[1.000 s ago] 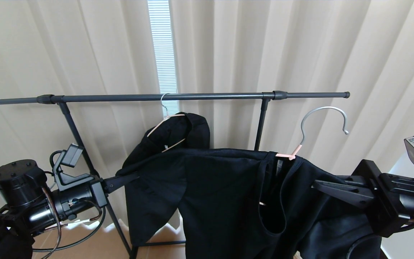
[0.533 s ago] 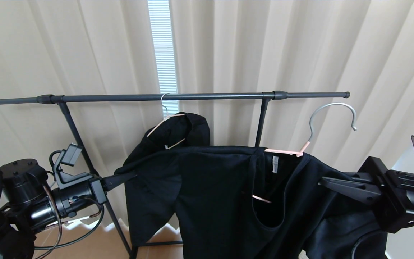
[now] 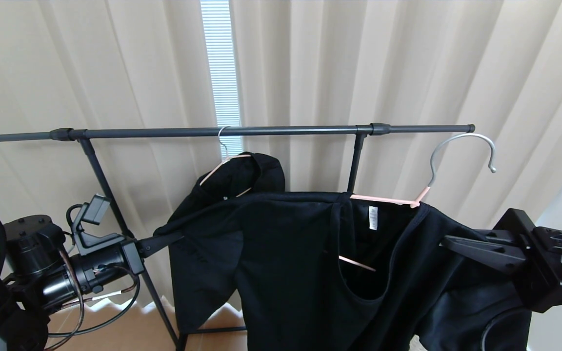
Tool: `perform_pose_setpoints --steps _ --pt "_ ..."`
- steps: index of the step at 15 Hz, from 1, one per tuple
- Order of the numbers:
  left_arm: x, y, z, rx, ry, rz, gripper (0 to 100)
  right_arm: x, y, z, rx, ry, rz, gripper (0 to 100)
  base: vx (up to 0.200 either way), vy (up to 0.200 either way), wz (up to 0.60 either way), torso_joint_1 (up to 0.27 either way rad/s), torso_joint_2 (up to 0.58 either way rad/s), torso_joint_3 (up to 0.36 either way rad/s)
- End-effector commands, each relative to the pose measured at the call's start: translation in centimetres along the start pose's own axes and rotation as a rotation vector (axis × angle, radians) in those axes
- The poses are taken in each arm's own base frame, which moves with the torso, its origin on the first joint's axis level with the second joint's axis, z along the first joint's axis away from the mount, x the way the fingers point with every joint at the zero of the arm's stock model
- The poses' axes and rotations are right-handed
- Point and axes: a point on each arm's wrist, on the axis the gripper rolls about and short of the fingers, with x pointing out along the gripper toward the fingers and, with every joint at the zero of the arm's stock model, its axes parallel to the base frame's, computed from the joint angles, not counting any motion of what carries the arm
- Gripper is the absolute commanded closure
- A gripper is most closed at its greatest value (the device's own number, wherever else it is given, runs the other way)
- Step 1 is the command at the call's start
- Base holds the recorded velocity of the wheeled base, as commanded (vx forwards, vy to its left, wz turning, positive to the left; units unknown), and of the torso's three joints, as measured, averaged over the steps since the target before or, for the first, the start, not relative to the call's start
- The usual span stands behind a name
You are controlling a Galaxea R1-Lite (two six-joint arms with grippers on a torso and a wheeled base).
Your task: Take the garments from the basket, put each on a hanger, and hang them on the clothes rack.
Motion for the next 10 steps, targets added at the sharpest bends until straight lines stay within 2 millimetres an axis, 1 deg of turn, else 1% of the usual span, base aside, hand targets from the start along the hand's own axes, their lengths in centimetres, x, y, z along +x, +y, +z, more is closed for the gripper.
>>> perform_pose_setpoints --steps 1,10 --pt "0.03 0.25 -0.11 -0.006 0.002 0.004 100 -0.26 -0.08 -0.02 -0.003 0.0 -0.001 100 0.0 0.0 0.0 0.0 0.0 0.0" --pt "0.06 0.16 -0.31 -0.01 0.01 0.001 100 -0.63 -0.44 -0.01 -0.004 0.001 -0.01 100 0.0 0.0 0.0 0.0 0.0 0.0"
